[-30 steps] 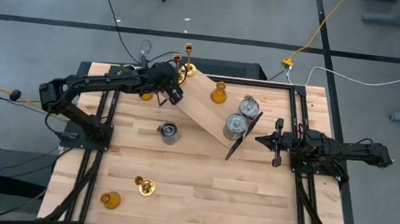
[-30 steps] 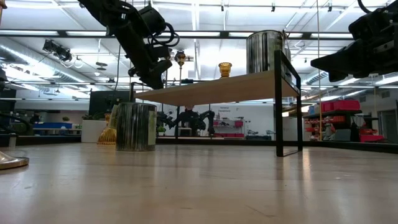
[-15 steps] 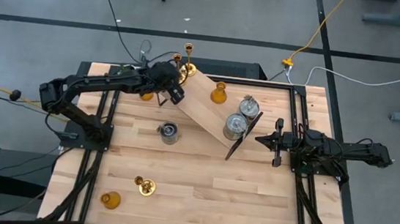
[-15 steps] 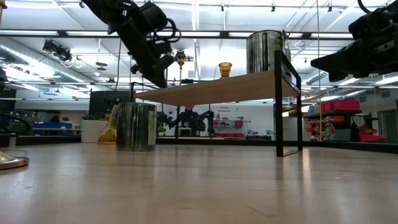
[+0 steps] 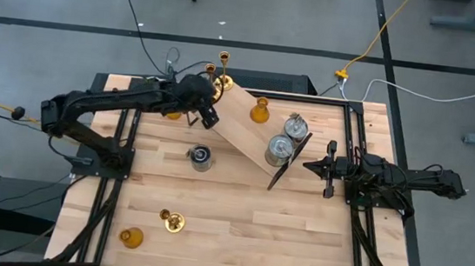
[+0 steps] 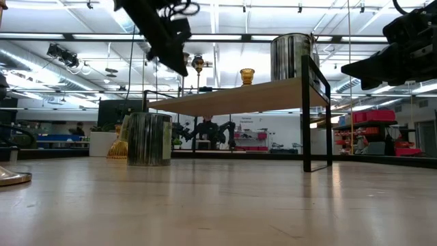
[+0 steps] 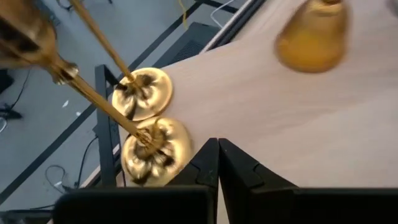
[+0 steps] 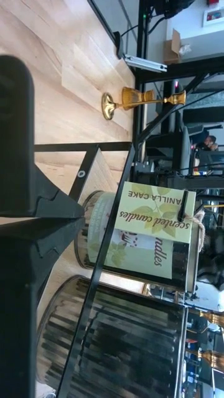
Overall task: Pick & Place candle stick holders
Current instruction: Put the scented candle on the shelf
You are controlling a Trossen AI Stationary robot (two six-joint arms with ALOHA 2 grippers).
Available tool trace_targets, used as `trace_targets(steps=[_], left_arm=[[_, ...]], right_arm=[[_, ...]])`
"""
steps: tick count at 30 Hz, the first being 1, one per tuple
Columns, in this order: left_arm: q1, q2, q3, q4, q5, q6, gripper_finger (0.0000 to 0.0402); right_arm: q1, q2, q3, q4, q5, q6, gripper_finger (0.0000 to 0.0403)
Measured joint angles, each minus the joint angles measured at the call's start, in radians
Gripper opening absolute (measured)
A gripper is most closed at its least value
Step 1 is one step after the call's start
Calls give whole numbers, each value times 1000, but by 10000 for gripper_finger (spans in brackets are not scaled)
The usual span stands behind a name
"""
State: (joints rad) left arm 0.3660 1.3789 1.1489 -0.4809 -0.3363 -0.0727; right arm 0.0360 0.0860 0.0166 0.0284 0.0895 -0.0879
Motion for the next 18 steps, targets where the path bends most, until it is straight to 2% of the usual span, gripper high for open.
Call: trace_targets(steps=[5, 18], left_arm=[[-56, -39, 56, -93, 0, 0, 5], [-148, -106, 55, -222, 19, -2, 4]], right_arm=[[0, 0, 0, 0, -1, 0, 3], [0, 0, 0, 0, -1, 0, 3]])
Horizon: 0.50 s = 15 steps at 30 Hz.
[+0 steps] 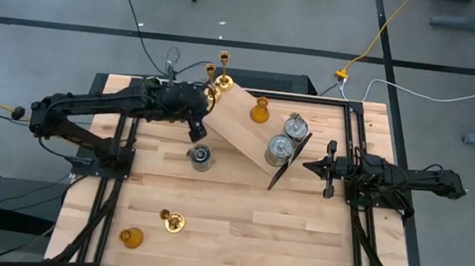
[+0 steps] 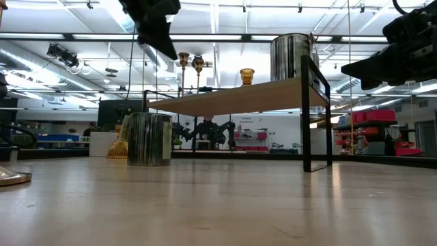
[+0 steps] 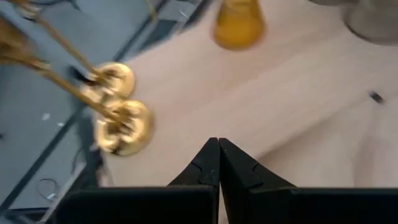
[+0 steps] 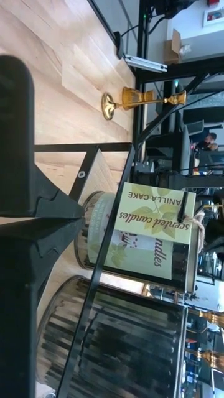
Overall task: Pick & Place candle stick holders
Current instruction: Put the scented candle on the shelf
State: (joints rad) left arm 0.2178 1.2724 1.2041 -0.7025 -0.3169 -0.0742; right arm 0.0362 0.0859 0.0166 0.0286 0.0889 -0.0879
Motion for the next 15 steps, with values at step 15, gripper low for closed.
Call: trace_targets(steps=[15], left_arm=[[-101, -12, -1, -104, 207, 86, 8]], right_arm=[[0, 0, 0, 0, 0, 0, 3]])
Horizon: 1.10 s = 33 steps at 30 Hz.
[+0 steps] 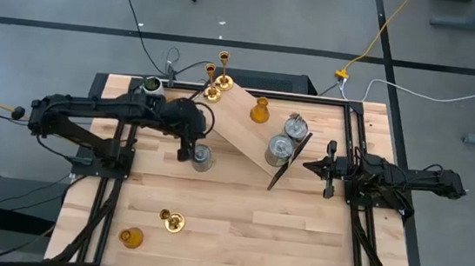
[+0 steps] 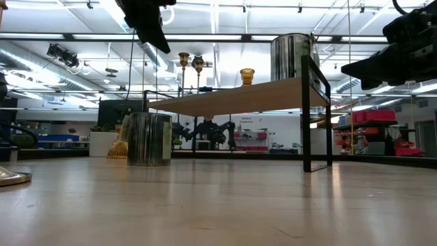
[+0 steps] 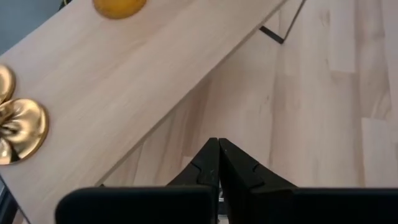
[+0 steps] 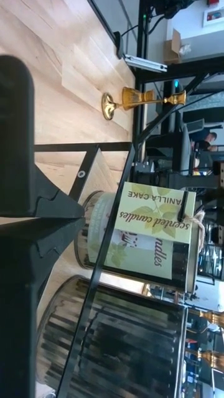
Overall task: Pick & Place candle stick holders
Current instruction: Put the scented candle on the shelf
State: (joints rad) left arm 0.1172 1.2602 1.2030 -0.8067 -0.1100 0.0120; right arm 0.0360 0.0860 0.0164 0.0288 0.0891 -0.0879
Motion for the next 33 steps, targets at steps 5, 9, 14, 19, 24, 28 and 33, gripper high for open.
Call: trace_targets(steps=[5, 9, 14, 19, 24, 28, 33], left_arm=[[-10, 0, 0, -3, 7, 2, 24], [-28, 10, 0, -24, 23, -11, 48], [-61, 11, -1, -73, 33, -65, 98], [-106, 11, -1, -153, 34, -163, 164], [-151, 11, -1, -181, 19, -228, 230], [-187, 11, -1, -181, 18, -241, 269], [-214, 10, -1, -175, 18, -254, 286]], right_arm=[[0, 0, 0, 0, 0, 0, 3], [0, 0, 0, 0, 0, 0, 3], [0, 0, 0, 0, 0, 0, 3], [0, 0, 0, 0, 0, 0, 3], [0, 0, 0, 0, 0, 0, 3], [0, 0, 0, 0, 0, 0, 3], [0, 0, 0, 0, 0, 0, 3]])
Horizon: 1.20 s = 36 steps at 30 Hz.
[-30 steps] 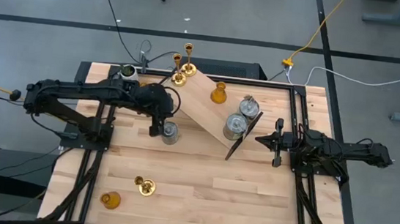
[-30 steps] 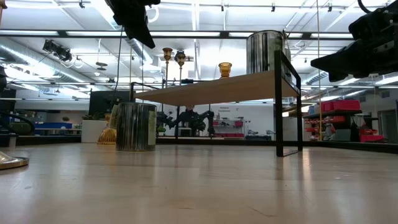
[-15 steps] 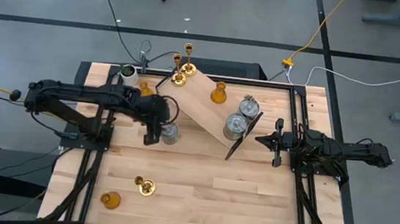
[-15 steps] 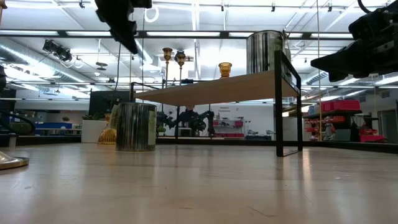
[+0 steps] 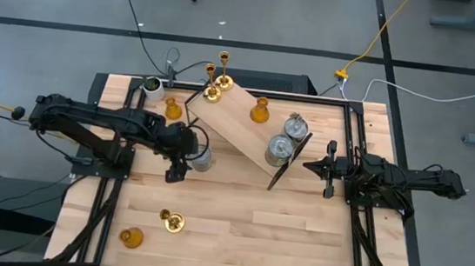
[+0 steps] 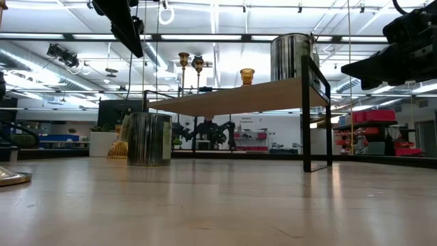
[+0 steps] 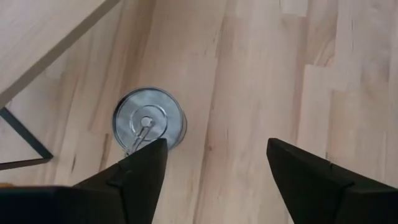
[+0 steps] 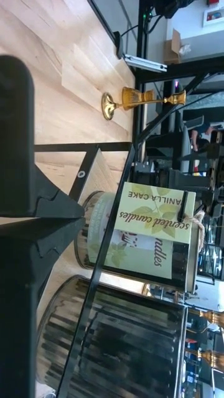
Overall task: Pick & Place candle stick holders
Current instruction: Put the scented candle on the shelf
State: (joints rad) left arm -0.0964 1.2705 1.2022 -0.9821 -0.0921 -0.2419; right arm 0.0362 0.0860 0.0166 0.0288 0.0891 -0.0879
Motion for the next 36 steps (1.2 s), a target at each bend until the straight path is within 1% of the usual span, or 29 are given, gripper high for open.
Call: trace_targets(steps=[18, 23, 27, 31, 36], left_arm=[[-3, 0, 0, -2, -18, -1, 285], [-4, 0, 0, -2, -17, 0, 298], [-9, 0, 0, -3, 16, 15, 320], [-16, 4, 0, -3, 106, 88, 341], [-45, 22, 2, -11, 187, 175, 348]], right_arm=[[0, 0, 0, 0, 0, 0, 3], [0, 0, 0, 0, 0, 0, 3], [0, 0, 0, 0, 0, 0, 3], [0, 0, 0, 0, 0, 0, 3], [0, 0, 0, 0, 0, 0, 3]])
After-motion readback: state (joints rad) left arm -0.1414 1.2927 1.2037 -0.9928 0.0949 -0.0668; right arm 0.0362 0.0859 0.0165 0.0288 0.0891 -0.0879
